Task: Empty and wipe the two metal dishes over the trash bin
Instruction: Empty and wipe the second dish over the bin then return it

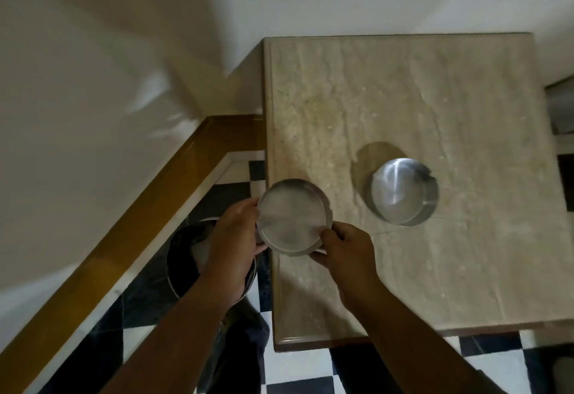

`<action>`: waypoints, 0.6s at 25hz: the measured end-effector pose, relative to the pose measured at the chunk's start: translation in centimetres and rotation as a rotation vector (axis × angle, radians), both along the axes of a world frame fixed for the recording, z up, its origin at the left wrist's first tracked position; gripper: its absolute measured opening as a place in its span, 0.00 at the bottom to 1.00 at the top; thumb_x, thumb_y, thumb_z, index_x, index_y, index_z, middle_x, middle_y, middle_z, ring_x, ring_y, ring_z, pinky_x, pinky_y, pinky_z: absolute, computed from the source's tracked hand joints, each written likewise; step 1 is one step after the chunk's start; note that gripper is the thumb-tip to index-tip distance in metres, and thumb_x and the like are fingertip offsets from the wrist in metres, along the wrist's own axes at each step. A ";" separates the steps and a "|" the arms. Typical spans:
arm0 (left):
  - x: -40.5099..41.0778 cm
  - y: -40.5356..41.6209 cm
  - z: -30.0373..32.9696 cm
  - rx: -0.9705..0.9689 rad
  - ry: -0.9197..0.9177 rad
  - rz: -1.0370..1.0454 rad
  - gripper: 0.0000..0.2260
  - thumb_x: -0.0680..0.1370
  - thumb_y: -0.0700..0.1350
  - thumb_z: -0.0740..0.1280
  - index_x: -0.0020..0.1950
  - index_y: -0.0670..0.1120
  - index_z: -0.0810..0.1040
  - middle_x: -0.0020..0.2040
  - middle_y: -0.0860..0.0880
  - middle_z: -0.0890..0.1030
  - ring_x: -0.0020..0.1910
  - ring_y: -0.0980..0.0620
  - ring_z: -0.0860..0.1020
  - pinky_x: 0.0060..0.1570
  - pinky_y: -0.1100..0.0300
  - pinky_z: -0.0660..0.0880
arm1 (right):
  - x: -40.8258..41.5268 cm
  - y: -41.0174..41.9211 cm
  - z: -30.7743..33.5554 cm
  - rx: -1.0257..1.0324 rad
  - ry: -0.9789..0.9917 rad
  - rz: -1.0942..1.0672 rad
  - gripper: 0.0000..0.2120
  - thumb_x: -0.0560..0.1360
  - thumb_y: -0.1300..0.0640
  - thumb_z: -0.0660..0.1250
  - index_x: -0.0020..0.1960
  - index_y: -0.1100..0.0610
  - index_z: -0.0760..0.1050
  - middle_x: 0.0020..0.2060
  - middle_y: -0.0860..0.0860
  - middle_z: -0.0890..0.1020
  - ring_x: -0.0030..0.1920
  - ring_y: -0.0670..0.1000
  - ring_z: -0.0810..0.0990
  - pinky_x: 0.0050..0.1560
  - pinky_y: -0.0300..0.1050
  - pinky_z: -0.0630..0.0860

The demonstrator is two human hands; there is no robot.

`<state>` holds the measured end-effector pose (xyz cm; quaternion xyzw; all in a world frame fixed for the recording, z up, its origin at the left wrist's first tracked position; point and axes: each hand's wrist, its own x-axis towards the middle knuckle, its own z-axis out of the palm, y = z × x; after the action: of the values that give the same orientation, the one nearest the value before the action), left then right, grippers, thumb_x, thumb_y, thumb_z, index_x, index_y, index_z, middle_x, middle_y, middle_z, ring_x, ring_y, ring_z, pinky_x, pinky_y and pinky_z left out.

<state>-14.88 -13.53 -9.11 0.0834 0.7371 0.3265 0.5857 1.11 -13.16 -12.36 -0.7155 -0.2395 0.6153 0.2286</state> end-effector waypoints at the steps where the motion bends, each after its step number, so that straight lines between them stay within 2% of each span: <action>1: 0.9 0.5 -0.1 -0.004 0.004 -0.007 0.15 0.81 0.41 0.60 0.64 0.48 0.79 0.60 0.43 0.82 0.58 0.46 0.81 0.50 0.51 0.81 | 0.8 0.1 -0.2 0.004 -0.015 -0.025 0.09 0.79 0.62 0.63 0.51 0.59 0.82 0.47 0.56 0.85 0.48 0.54 0.85 0.47 0.47 0.84; 3: 2.4 1.2 -0.7 -0.011 0.022 -0.041 0.14 0.81 0.43 0.60 0.63 0.50 0.79 0.58 0.46 0.82 0.57 0.47 0.81 0.52 0.50 0.81 | 1.8 0.3 -0.9 0.012 -0.034 -0.067 0.08 0.79 0.62 0.63 0.50 0.59 0.82 0.46 0.57 0.85 0.49 0.54 0.85 0.47 0.48 0.84; 7: 4.4 3.2 -1.5 -0.011 0.075 -0.031 0.11 0.82 0.44 0.58 0.57 0.55 0.79 0.54 0.52 0.80 0.52 0.51 0.79 0.53 0.50 0.79 | 2.4 0.7 -2.6 0.031 -0.047 -0.117 0.09 0.79 0.60 0.64 0.54 0.63 0.81 0.48 0.58 0.84 0.49 0.55 0.85 0.48 0.49 0.84; 11: 5.6 4.6 -2.1 0.010 0.096 -0.069 0.11 0.81 0.45 0.59 0.50 0.58 0.80 0.56 0.48 0.81 0.56 0.47 0.80 0.59 0.45 0.78 | 2.8 1.4 -3.5 0.051 -0.044 -0.146 0.11 0.78 0.59 0.64 0.57 0.56 0.81 0.48 0.53 0.85 0.49 0.51 0.85 0.49 0.49 0.84; 15: 6.4 5.1 -1.8 0.030 0.139 -0.099 0.13 0.81 0.43 0.58 0.47 0.59 0.77 0.51 0.54 0.79 0.55 0.49 0.78 0.61 0.45 0.76 | 3.2 2.0 -3.2 0.063 -0.049 -0.072 0.14 0.76 0.57 0.65 0.60 0.49 0.80 0.47 0.47 0.86 0.50 0.49 0.84 0.52 0.48 0.82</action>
<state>-8.44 -8.48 -10.88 0.1511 0.7658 0.3016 0.5474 4.30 -11.13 -15.57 -0.7310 -0.2385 0.5809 0.2671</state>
